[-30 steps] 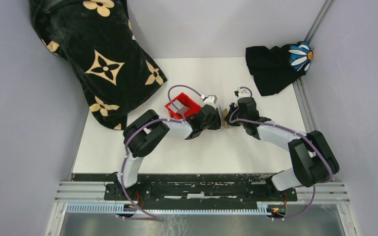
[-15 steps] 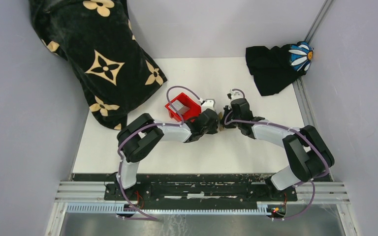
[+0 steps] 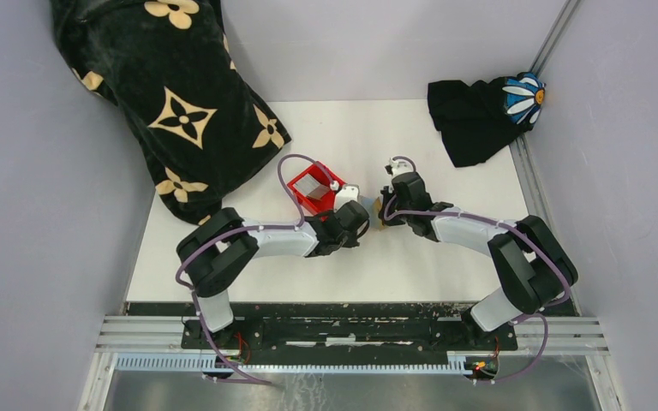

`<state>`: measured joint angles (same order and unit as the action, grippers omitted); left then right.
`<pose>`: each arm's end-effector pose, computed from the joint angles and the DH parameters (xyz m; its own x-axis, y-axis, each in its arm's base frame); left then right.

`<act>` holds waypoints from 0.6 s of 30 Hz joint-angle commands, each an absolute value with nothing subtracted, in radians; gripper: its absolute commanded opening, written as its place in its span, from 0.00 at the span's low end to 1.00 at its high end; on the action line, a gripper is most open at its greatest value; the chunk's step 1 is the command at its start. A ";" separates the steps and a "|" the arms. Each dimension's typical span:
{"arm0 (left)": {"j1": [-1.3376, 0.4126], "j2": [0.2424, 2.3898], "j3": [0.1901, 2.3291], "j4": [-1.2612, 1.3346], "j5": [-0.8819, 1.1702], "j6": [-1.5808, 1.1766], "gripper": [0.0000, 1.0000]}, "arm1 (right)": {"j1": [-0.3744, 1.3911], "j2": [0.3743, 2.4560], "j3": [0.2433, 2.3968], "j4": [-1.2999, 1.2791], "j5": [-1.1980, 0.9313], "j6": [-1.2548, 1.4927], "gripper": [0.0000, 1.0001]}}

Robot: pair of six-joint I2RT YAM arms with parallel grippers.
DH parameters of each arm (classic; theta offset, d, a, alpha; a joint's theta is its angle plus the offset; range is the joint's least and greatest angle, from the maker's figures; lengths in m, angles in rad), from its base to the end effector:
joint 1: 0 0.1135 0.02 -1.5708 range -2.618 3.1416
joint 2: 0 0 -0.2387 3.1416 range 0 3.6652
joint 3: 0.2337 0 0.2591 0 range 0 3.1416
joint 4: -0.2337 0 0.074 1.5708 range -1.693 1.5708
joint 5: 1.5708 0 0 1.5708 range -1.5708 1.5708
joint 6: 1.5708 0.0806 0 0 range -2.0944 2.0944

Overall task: Put the credit cards into the card holder
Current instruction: Open the card holder at the center of the board.

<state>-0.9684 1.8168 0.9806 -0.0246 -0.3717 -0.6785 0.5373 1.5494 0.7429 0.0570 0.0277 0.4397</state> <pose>0.2444 -0.3038 0.0851 -0.7322 0.0327 -0.6803 0.2236 0.9550 -0.1947 0.2982 0.1751 0.1064 -0.7400 0.0545 -0.6704 -0.1980 0.9349 0.2945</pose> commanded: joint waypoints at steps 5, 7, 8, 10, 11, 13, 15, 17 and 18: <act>-0.986 1.687 0.984 -0.206 -0.440 -0.626 0.27 | 0.550 1.559 0.783 0.018 0.088 0.417 0.01; -0.990 1.666 1.005 -0.207 -0.441 -0.621 0.27 | 0.551 1.557 0.782 0.014 0.094 0.416 0.01; -0.991 1.657 1.015 -0.205 -0.441 -0.619 0.27 | 0.552 1.557 0.783 0.011 0.098 0.417 0.01; -0.993 1.637 1.029 -0.193 -0.450 -0.610 0.28 | 0.554 1.557 0.785 0.003 0.105 0.414 0.01; -0.994 1.633 1.033 -0.182 -0.453 -0.609 0.28 | 0.553 1.558 0.785 0.001 0.107 0.414 0.01; -0.993 1.644 1.042 -0.159 -0.470 -0.596 0.28 | 0.554 1.559 0.787 -0.007 0.115 0.411 0.01; -0.992 1.685 1.068 -0.154 -0.483 -0.584 0.29 | 0.553 1.559 0.787 -0.013 0.125 0.412 0.01; -0.992 1.742 1.098 -0.171 -0.490 -0.574 0.29 | 0.553 1.555 0.784 -0.020 0.132 0.411 0.01; -0.992 1.771 1.108 -0.178 -0.491 -0.572 0.29 | 0.553 1.552 0.784 -0.023 0.138 0.410 0.01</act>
<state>-0.9890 1.6920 1.0409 -0.1871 -0.4431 -0.6292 0.5507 1.5528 0.7578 0.0189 0.0822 0.4351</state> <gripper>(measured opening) 0.286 0.017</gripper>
